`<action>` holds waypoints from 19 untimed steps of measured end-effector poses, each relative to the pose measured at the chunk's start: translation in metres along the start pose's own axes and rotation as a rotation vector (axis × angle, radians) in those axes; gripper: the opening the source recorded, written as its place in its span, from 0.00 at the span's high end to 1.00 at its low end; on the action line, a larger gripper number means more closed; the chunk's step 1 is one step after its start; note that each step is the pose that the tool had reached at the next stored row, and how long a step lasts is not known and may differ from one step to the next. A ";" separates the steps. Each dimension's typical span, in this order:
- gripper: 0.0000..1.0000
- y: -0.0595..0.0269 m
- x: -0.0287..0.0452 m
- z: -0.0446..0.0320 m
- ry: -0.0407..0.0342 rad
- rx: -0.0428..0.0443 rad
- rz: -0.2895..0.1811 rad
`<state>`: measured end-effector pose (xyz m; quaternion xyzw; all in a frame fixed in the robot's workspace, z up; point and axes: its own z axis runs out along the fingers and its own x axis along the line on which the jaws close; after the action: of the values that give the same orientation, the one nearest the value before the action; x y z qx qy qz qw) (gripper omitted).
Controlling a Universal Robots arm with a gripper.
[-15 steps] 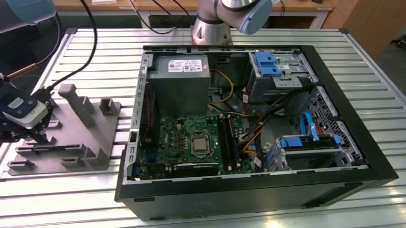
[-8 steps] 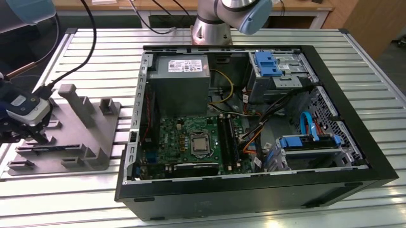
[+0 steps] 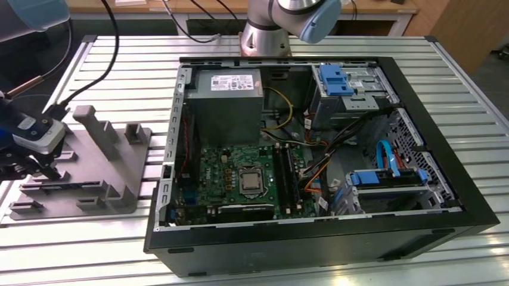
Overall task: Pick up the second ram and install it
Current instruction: 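Pick up the second ram and move it above second insertion slot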
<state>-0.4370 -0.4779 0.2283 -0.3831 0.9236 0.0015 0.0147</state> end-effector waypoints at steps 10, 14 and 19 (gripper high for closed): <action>0.90 0.0000 0.0000 0.0002 -0.0010 -0.0028 -0.100; 0.90 0.0000 0.0000 0.0002 -0.0012 -0.0039 -0.139; 0.90 0.0000 0.0000 0.0003 -0.0016 -0.0053 -0.186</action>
<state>-0.4370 -0.4779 0.2280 -0.4674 0.8839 0.0029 0.0145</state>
